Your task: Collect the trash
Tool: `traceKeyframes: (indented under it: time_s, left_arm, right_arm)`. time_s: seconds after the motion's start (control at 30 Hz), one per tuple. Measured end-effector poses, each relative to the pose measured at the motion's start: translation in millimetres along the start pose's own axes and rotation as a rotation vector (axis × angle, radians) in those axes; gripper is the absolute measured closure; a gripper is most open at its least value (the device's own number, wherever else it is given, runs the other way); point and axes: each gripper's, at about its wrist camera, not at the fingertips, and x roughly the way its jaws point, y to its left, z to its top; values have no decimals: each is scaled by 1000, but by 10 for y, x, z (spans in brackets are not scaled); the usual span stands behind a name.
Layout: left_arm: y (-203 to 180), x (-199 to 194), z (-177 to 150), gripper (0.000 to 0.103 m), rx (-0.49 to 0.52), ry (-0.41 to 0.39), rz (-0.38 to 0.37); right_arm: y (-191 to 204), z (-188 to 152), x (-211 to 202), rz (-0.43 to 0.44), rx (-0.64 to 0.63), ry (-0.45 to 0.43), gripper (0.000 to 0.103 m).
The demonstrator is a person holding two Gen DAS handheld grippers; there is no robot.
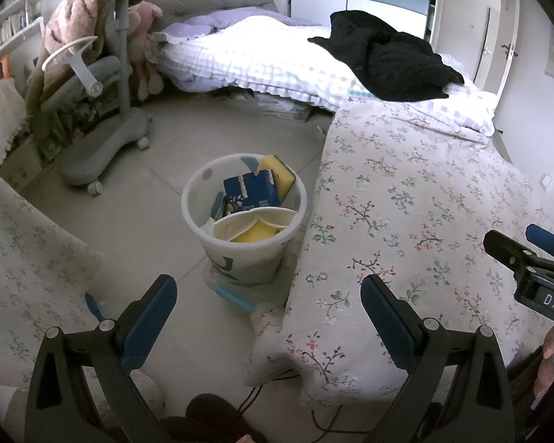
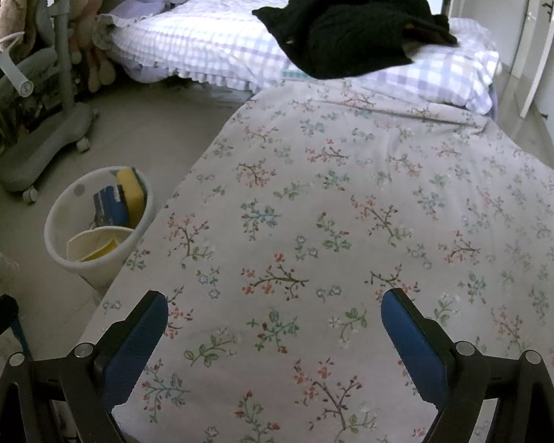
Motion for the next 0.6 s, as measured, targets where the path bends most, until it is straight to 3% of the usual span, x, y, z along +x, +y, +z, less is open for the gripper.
traceKeyframes:
  time_s: [0.6]
  left_arm:
    - [-40, 5, 26, 2, -5, -5, -21]
  right_arm:
    - [6, 7, -3, -1, 5, -3, 7]
